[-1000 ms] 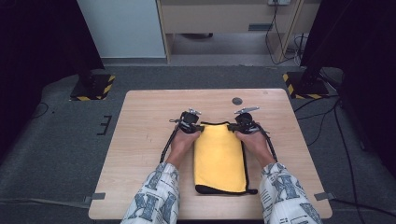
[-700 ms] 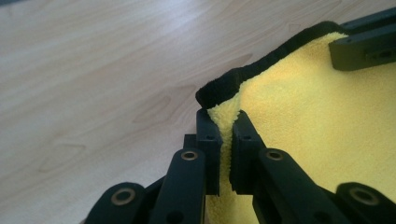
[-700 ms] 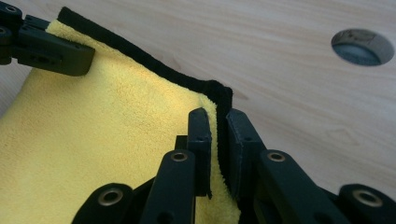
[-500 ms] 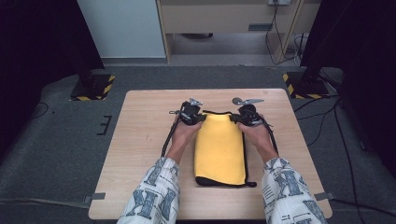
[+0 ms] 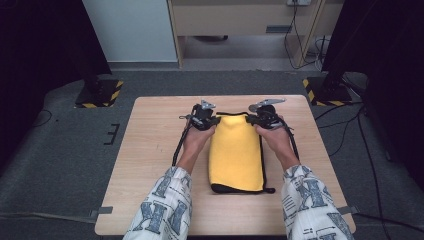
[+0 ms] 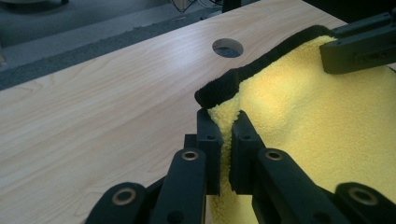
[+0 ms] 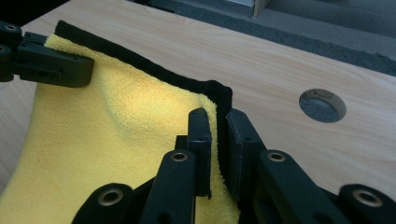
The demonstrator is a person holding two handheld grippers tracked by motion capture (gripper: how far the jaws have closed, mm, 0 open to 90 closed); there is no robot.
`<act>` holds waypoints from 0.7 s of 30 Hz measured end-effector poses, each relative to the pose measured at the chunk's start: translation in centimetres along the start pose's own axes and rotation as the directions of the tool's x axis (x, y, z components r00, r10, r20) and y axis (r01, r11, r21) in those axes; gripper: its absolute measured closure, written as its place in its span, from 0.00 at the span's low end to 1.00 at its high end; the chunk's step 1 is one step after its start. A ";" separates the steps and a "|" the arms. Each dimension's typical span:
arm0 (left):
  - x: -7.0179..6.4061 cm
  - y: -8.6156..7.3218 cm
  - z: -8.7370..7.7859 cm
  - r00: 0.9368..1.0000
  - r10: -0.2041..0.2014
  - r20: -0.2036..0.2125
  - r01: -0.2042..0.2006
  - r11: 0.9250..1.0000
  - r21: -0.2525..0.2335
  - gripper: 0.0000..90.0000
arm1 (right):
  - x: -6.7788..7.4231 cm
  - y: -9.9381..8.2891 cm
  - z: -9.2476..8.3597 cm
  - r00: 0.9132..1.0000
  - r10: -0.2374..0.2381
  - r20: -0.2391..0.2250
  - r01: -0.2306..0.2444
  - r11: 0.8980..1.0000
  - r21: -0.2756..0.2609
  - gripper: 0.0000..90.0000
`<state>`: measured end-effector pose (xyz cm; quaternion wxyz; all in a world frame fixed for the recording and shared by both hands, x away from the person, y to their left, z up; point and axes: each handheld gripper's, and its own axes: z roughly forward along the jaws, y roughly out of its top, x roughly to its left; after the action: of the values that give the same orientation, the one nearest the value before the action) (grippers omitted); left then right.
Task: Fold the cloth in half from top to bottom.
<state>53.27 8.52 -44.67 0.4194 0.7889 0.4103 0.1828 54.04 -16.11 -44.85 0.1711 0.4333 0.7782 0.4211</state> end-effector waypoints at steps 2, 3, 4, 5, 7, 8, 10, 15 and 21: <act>0.1 0.4 -0.3 1.000 0.000 -0.003 0.000 1.000 -0.011 0.94 | 0.0 0.5 -0.2 1.000 -0.006 0.003 0.006 1.000 -0.005 0.90; 0.2 0.5 -0.4 1.000 -0.003 -0.002 0.003 1.000 -0.014 0.94 | 0.0 0.7 -0.3 1.000 -0.006 0.005 0.007 1.000 -0.006 0.90; 0.3 0.7 -0.4 1.000 0.003 -0.004 -0.003 1.000 -0.012 0.94 | 0.0 0.9 -0.3 1.000 -0.010 0.007 0.010 1.000 -0.009 0.90; 0.3 0.8 -0.5 1.000 0.003 -0.004 -0.003 1.000 -0.014 0.94 | 0.0 1.2 -0.4 1.000 -0.015 0.007 0.015 1.000 -0.010 0.90; 0.4 1.1 -0.6 1.000 0.009 0.000 -0.009 1.000 -0.016 0.94 | 0.1 1.5 -0.6 1.000 -0.017 0.009 0.017 1.000 -0.014 0.90; 0.4 1.2 -0.7 1.000 0.013 -0.005 -0.013 1.000 -0.017 0.94 | 0.1 1.7 -0.7 1.000 -0.017 0.009 0.018 1.000 -0.019 0.90; 0.4 1.5 -0.8 1.000 0.018 -0.001 -0.018 1.000 -0.017 0.94 | 0.1 1.9 -0.8 1.000 -0.018 0.011 0.019 1.000 -0.022 0.90; 0.4 1.8 -0.9 1.000 0.021 0.004 -0.021 0.999 -0.039 0.94 | 0.0 2.1 -0.9 1.000 -0.014 0.014 0.014 0.999 -0.031 0.90; 0.2 2.3 -0.6 1.000 0.027 0.012 -0.026 0.999 -0.035 0.94 | -0.2 2.3 -1.2 1.000 -0.014 0.019 0.015 0.999 -0.038 0.90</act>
<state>54.17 8.32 -42.45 0.4332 0.7881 0.3937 0.1904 54.59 -16.33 -42.34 0.1897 0.4281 0.7715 0.4307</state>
